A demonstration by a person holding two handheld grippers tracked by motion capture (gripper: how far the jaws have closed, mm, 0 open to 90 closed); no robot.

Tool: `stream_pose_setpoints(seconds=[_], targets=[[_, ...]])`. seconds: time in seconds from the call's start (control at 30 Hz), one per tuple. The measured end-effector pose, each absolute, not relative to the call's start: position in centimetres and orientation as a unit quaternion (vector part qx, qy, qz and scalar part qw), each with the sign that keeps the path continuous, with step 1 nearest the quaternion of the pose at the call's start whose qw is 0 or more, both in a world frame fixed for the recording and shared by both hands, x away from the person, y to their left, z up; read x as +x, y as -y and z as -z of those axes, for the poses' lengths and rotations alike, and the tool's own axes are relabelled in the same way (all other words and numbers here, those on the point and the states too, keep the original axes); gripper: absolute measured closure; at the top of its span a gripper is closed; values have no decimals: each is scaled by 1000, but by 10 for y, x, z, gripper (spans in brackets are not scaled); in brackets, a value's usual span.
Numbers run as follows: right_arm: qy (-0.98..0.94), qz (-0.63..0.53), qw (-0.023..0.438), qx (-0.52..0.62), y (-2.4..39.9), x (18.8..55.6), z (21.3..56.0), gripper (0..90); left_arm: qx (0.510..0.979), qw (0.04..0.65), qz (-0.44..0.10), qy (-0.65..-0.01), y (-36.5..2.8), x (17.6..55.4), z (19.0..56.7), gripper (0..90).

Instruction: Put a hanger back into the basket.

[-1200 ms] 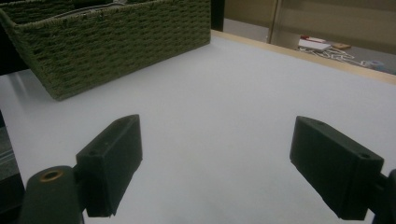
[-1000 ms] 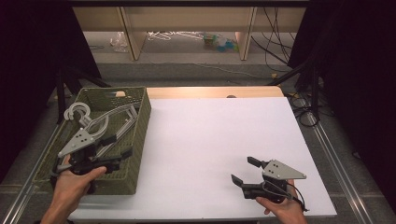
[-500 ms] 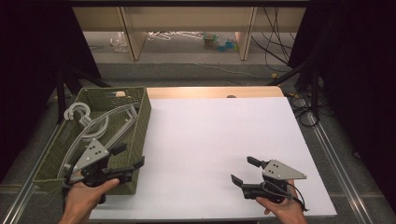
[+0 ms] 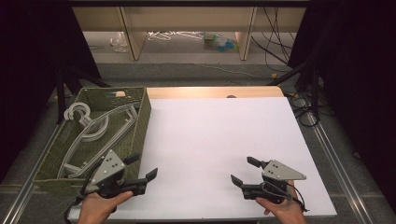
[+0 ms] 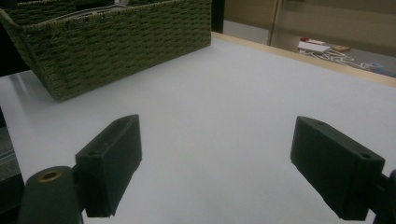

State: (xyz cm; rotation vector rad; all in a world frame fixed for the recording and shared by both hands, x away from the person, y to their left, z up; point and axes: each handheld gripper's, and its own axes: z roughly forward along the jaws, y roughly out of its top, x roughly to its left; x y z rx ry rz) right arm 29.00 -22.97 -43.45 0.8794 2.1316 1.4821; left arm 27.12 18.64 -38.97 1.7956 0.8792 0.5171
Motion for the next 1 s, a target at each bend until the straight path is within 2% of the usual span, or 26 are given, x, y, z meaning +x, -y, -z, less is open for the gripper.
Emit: stream_pose_setpoints(seconds=[0.3,0.63,0.9,1.0], targets=[[-759,-532,204,315,231,290,434,174,747,510,-213,-369,-173,265,401,223],[-758,-533,205,314,231,288,433,174,750,505,-223,-363,-141,249,436,239],[-760,-531,203,314,231,288,433,173,742,514,-228,-366,-146,252,436,232],[-759,-532,204,314,231,288,433,173,726,532,-194,-390,-149,255,440,230]])
